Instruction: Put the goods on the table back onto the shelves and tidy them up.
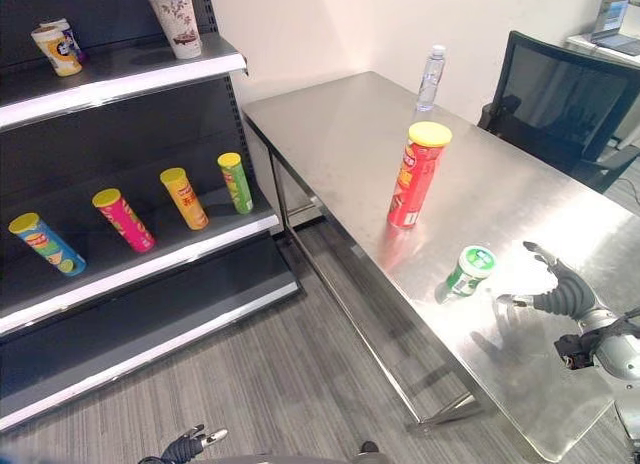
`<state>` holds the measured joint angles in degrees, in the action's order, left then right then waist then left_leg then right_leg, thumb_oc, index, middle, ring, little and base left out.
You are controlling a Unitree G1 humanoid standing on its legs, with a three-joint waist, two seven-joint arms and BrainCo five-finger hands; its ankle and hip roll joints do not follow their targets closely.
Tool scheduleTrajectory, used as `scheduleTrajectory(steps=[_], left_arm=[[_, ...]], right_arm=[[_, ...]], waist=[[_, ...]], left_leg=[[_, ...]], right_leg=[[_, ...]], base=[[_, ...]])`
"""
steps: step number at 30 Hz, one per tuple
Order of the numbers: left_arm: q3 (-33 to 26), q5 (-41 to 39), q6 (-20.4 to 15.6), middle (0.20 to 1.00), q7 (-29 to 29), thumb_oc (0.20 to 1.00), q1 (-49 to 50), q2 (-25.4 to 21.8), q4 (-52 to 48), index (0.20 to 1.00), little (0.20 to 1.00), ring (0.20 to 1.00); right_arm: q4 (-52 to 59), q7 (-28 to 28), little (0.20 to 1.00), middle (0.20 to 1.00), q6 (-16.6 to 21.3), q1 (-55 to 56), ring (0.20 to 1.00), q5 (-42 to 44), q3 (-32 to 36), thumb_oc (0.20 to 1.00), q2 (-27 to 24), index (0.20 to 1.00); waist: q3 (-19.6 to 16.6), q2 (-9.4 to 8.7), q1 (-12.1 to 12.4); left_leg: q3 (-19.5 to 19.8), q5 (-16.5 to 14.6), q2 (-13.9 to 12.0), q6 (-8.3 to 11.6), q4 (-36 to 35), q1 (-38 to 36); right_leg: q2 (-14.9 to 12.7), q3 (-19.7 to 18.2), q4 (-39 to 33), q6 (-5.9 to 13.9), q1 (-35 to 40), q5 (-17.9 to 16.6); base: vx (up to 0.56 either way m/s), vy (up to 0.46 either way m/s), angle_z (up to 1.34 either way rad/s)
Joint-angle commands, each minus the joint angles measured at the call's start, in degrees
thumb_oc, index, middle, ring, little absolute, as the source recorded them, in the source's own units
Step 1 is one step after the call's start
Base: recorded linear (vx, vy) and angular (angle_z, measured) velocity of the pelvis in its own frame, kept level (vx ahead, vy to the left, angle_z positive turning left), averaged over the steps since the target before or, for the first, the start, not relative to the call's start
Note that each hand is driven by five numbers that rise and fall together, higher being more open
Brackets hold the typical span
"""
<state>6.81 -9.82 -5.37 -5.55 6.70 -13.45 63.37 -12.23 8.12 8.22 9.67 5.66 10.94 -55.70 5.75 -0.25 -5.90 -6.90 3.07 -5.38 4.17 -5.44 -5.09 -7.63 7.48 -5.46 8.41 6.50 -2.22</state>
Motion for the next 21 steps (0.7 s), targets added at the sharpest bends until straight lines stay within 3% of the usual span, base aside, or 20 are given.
scheduleTrajectory(steps=[1,21], left_arm=[[0.8,1.1,-2.1,1.0,0.9,1.0,-4.6,-2.5,0.3,1.0,1.0,1.0],[0.7,0.3,-2.1,1.0,1.4,1.0,-4.1,-2.7,0.1,1.0,1.0,1.0]], right_arm=[[-1.7,-3.0,1.0,1.0,2.4,-8.1,1.0,0.0,-1.0,1.0,-2.6,1.0],[-2.4,-1.1,1.0,1.0,2.5,-11.3,1.0,0.0,-7.7,1.0,-2.2,1.0]], waist=[[1.5,-2.2,3.0],[1.6,-2.95,4.9]], left_leg=[[-1.1,-4.4,-0.1,1.38,0.4,-2.7],[0.4,-4.0,-0.6,1.87,0.4,-2.1]], right_leg=[[-0.3,2.1,0.5,1.43,0.3,1.7],[-0.2,4.4,0.5,1.02,1.2,2.5]], base=[[0.02,-0.024,0.13],[0.01,-0.014,0.09]])
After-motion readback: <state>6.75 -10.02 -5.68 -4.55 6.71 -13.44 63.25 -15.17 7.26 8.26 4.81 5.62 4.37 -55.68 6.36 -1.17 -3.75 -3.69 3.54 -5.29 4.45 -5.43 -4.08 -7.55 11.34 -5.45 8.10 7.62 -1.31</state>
